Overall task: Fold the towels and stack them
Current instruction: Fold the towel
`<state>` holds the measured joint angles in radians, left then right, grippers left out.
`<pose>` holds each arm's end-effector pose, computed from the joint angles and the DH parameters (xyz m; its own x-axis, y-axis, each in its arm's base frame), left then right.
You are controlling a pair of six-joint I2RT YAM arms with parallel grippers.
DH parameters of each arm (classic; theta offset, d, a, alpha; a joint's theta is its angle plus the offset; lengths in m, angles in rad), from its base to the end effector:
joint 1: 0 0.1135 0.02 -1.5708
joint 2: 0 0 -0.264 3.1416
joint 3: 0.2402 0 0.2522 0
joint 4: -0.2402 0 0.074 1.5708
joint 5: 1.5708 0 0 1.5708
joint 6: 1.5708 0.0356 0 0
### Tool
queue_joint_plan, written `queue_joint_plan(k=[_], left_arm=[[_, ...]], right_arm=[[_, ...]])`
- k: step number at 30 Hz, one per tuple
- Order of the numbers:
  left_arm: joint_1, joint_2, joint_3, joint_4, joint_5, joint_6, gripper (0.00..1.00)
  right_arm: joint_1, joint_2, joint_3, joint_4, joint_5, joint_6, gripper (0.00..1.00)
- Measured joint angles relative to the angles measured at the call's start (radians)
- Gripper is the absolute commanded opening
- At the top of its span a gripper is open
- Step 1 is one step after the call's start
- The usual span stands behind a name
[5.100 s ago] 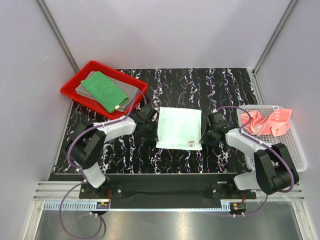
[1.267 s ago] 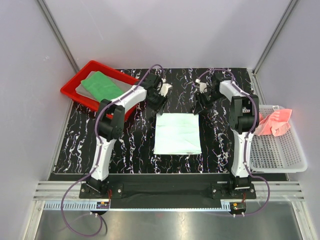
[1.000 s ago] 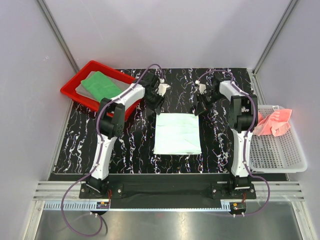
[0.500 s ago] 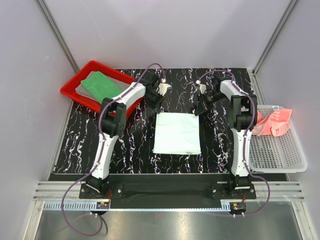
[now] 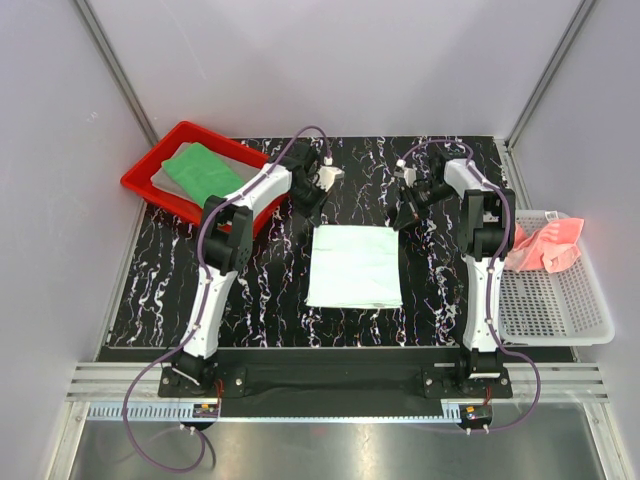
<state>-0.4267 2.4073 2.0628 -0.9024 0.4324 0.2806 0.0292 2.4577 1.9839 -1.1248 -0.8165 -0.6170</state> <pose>0.4496 -0.2208 0.1633 -0.6916 0.5906 -0.4158 0.7167 0.6325 -0.2936 0.4663 0.0396 0.1236 -0.8151 -0.4202 -0.3988 -0.5779 0.5419 0.6102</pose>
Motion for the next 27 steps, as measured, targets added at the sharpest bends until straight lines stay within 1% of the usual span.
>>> queue_joint_plan(k=[3, 8, 12, 14, 15, 16, 19, 23, 27], left_arm=[[0.0, 0.0, 0.016, -0.002, -0.013, -0.004, 0.0], [0.0, -0.001, 0.025, 0.015, -0.052, -0.016, 0.0], [0.0, -0.024, 0.015, 0.032, -0.088, -0.023, 0.0], [0.0, -0.066, -0.013, 0.053, -0.102, -0.028, 0.0], [0.0, -0.091, -0.031, 0.067, -0.105, -0.032, 0.0], [-0.001, -0.121, -0.05, 0.081, -0.106, -0.037, 0.0], [-0.005, -0.212, -0.106, 0.116, -0.105, -0.049, 0.0], [-0.013, -0.34, -0.201, 0.165, -0.1, -0.068, 0.0], [-0.02, -0.423, -0.307, 0.2, -0.098, -0.083, 0.0]], right_arm=[[0.0, 0.002, 0.023, 0.01, 0.004, 0.002, 0.0], [0.0, -0.014, 0.029, 0.077, 0.008, 0.013, 0.0], [0.002, -0.078, -0.016, 0.164, 0.04, 0.041, 0.0], [0.005, -0.141, -0.086, 0.231, 0.074, 0.054, 0.0], [0.006, -0.198, -0.158, 0.296, 0.102, 0.065, 0.0], [0.009, -0.225, -0.195, 0.32, 0.114, 0.068, 0.0], [0.018, -0.383, -0.389, 0.462, 0.173, 0.09, 0.0], [0.024, -0.537, -0.535, 0.593, 0.191, 0.098, 0.0], [0.038, -0.637, -0.631, 0.674, 0.211, 0.113, 0.0]])
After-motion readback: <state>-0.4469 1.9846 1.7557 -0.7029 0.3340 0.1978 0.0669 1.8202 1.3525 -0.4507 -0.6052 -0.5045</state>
